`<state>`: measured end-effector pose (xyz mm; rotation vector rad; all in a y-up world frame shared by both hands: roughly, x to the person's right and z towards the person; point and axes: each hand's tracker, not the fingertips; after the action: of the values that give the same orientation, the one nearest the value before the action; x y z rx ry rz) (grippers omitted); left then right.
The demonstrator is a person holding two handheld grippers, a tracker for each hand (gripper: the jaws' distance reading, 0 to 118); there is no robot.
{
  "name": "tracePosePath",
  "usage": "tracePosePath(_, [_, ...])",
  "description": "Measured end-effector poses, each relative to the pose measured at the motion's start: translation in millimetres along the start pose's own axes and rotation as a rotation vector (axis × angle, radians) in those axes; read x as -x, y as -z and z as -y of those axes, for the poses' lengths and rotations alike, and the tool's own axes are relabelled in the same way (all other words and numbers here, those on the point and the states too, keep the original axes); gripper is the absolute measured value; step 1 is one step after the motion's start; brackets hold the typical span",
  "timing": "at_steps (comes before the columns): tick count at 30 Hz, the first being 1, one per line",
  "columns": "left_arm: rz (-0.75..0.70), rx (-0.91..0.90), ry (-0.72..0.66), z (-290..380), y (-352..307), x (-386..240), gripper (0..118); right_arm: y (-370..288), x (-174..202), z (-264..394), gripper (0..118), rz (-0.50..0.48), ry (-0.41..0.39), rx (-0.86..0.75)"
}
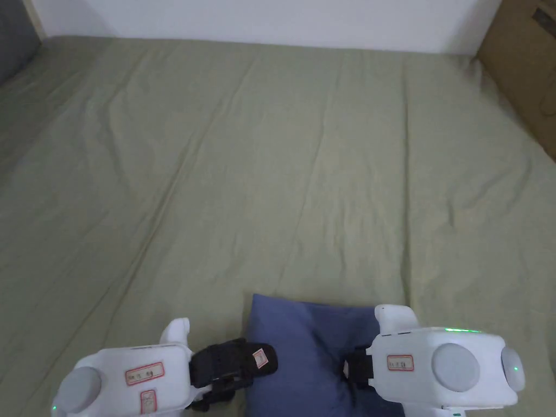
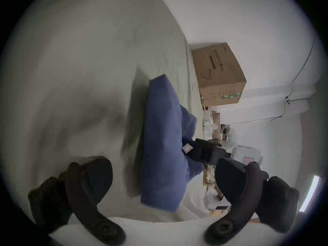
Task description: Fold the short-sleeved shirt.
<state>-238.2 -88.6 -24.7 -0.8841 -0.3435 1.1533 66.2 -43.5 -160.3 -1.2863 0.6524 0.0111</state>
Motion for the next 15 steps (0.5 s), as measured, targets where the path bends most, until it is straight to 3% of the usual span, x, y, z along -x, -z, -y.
tracePosePath(7, [0.188,0.062,-0.065,-19,59,5,116,1,2,-1,0,0.01,-0.011,0.004])
tracePosePath(10, [0.105,0.124,0.046,-19,76,-7,111,0,2,-2,0,0.011,-0.004,0.008])
tracePosePath(11, [0.08,0.133,0.061,-22,74,-7,88,-1,2,-2,0,0.012,0.001,0.009])
tracePosePath(12, [-0.001,0.159,0.016,-24,77,-1,41,-4,2,-2,0,0.013,0.008,0.008])
tracePosePath(13, [0.026,0.186,-0.097,-22,74,4,21,-6,5,-2,0,0.047,0.005,0.011])
tracePosePath(15, [0.052,0.175,-0.07,-29,61,6,21,-14,10,-3,0,0.023,-0.005,0.0])
